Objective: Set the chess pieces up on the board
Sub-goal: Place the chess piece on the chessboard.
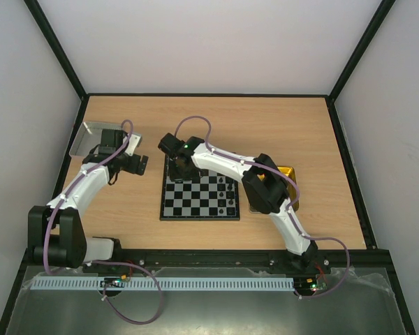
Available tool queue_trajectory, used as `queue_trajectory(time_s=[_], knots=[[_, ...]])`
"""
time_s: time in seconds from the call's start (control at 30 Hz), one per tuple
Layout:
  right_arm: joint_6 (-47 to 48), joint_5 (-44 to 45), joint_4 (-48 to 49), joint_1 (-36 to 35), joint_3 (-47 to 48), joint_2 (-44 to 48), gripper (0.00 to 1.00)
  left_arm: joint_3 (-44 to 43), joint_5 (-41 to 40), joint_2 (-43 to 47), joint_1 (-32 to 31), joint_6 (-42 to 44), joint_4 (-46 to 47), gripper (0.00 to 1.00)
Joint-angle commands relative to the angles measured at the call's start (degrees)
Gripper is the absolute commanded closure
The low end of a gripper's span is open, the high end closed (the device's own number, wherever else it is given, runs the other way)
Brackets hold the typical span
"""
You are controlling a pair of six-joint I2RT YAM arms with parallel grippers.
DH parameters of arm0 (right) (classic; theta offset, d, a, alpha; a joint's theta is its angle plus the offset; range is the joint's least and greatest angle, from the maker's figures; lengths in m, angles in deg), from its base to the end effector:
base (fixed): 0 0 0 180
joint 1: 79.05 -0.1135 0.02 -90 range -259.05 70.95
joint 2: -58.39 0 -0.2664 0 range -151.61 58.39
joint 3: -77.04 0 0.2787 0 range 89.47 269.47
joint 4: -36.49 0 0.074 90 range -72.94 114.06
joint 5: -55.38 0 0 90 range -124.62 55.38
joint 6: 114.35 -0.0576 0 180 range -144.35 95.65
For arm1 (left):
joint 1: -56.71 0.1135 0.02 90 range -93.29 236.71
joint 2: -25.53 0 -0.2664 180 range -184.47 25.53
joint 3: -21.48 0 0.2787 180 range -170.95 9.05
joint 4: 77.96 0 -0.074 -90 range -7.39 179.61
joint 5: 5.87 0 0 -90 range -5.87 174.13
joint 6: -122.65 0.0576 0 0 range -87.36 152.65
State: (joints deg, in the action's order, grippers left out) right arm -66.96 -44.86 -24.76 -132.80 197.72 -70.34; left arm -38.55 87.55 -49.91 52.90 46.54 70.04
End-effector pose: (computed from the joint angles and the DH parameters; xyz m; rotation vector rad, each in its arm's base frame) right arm 0.2926 0.4164 0.1600 -0.3374 2.9580 0.5830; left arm 0.3098 -0.0241 0.2005 0.3962 2.3634 0.0108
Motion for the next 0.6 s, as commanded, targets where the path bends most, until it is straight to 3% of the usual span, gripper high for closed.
queue_trajectory(time_s=[0.0, 0.57], knots=[[0.56, 0.75, -1.63, -0.36, 1.95, -1.07, 0.95, 0.46, 0.27, -0.5, 0.47, -0.09, 0.55, 0.0], [1.15, 1.19, -2.49, -0.38, 3.55, -2.24, 0.93, 0.56, 0.45, -0.76, 0.47, 0.07, 0.5, 0.0]])
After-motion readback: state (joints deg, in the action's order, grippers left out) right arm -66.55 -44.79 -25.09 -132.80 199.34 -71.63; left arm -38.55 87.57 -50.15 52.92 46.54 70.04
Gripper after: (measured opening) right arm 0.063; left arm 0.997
